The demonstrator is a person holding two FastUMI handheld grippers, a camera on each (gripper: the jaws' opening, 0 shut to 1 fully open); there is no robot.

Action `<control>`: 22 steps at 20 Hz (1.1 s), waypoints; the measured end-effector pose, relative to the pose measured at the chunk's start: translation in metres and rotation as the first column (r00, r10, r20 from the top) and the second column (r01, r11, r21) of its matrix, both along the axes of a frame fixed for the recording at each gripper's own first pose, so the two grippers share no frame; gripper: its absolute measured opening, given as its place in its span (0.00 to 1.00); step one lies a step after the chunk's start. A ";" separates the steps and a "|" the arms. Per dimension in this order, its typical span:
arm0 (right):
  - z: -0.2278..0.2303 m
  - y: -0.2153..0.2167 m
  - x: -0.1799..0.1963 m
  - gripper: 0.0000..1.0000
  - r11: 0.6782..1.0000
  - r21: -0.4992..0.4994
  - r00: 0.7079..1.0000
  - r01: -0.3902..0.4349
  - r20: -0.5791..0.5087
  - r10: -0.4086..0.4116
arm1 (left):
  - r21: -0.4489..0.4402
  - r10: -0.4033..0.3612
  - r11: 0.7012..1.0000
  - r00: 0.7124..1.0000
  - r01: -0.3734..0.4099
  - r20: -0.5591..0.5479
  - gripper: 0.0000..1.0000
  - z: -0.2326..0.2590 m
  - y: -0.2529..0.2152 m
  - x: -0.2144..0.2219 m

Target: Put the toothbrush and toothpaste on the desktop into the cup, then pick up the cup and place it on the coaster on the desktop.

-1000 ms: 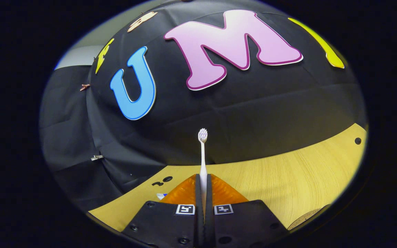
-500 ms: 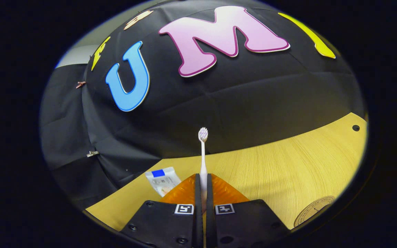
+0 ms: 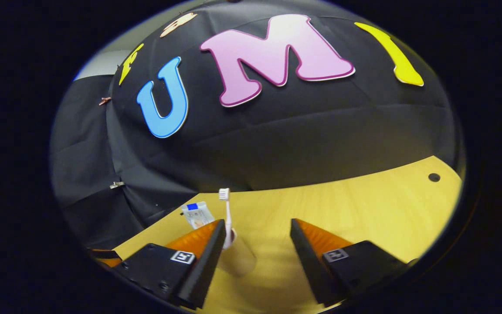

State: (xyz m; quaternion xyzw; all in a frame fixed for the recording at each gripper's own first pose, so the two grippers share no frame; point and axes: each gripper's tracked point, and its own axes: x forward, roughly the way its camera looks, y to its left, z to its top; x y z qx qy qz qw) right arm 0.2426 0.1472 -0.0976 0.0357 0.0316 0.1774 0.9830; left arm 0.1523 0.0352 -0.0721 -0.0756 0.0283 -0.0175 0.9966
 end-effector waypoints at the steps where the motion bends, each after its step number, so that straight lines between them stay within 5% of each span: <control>1: 0.003 -0.015 0.001 0.99 1.000 -0.008 1.000 0.027 0.002 -0.027 | 0.010 -0.021 1.000 1.000 0.021 -0.012 0.98 0.001 -0.004 0.003; 8: 0.026 -0.140 -0.019 0.98 0.975 -0.041 0.976 0.218 -0.001 -0.218 | 0.121 -0.117 0.984 0.989 0.128 -0.095 0.97 0.006 -0.020 0.038; 15: 0.017 -0.230 -0.056 0.98 0.937 -0.049 0.937 0.346 -0.044 -0.348 | 0.184 -0.222 0.944 0.941 0.272 -0.254 0.95 0.000 -0.039 0.082; 22: -0.005 -0.315 -0.099 0.98 0.871 -0.011 0.864 0.491 -0.119 -0.489 | 0.175 -0.276 0.900 0.831 0.400 -0.484 0.94 -0.031 -0.055 0.112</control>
